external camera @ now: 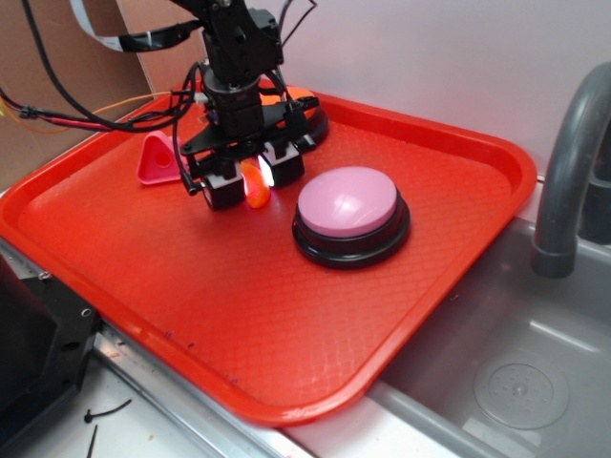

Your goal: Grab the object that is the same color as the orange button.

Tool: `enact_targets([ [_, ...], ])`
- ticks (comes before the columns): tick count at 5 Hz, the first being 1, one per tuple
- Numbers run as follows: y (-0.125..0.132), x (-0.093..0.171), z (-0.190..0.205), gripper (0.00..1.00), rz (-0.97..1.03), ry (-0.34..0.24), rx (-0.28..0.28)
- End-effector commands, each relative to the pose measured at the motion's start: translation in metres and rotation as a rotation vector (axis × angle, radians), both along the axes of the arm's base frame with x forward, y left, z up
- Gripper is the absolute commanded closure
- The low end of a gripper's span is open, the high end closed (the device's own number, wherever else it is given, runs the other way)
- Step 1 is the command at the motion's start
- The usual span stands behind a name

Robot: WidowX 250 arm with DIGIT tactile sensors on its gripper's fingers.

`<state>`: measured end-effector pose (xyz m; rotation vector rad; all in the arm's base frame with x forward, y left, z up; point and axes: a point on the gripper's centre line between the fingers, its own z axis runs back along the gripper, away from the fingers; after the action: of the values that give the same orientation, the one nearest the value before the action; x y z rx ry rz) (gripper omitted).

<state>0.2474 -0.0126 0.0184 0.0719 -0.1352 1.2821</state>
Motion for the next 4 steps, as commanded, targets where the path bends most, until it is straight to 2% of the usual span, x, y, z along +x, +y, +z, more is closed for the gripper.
enact_targets([
  [1, 0.005, -0.001, 0.015, 1.0, -0.168, 0.034, -0.072],
  [2, 0.007, -0.007, 0.034, 1.0, -0.24, 0.008, -0.08],
  [3, 0.012, -0.016, 0.054, 1.0, -0.305, 0.031, -0.118],
  [4, 0.018, -0.032, 0.089, 1.0, -0.452, 0.05, -0.114],
])
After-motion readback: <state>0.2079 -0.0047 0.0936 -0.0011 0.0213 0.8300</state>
